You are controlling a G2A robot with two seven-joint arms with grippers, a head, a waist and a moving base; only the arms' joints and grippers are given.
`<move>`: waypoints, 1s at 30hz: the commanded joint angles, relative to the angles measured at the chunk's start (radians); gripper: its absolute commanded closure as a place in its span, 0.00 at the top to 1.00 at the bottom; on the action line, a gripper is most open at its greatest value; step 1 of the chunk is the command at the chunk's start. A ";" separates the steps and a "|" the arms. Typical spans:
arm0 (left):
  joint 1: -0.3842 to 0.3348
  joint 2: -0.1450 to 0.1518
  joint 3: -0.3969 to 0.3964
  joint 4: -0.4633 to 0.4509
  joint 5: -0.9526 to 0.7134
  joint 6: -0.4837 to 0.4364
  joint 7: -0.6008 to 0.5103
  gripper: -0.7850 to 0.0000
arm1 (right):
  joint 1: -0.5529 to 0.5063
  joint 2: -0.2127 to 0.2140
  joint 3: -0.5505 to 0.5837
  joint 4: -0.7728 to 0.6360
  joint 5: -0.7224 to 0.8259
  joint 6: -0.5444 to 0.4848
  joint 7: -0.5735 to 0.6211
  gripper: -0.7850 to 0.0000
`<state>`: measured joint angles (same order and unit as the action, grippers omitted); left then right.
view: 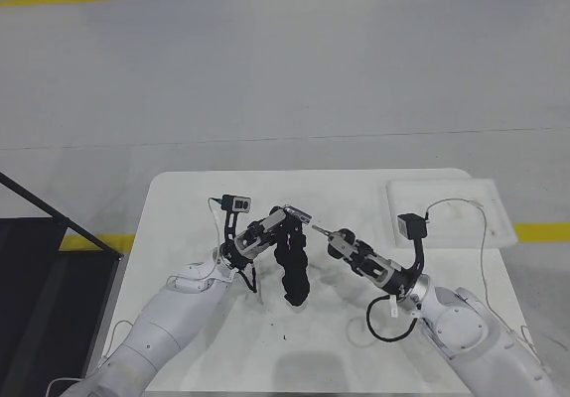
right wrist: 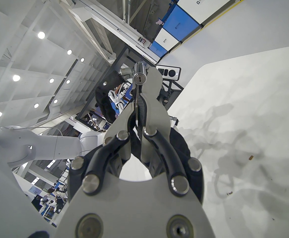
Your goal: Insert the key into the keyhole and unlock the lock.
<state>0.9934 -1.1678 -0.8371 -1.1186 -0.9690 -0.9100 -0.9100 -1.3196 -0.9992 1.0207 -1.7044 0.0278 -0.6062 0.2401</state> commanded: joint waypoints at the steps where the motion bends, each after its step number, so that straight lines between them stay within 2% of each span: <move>1: 0.000 0.000 0.000 0.000 0.000 0.000 0.000 0.00 | -0.001 -0.003 0.001 0.000 -0.003 -0.001 -0.002 0.00; 30: 0.000 0.000 0.000 0.000 0.000 0.000 0.000 0.00 | 0.024 -0.044 0.004 0.037 0.023 -0.003 0.035 0.00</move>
<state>0.9934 -1.1678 -0.8371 -1.1186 -0.9690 -0.9101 -0.9100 -1.2955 -1.0427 1.0240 -1.6685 0.0523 -0.6078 0.2730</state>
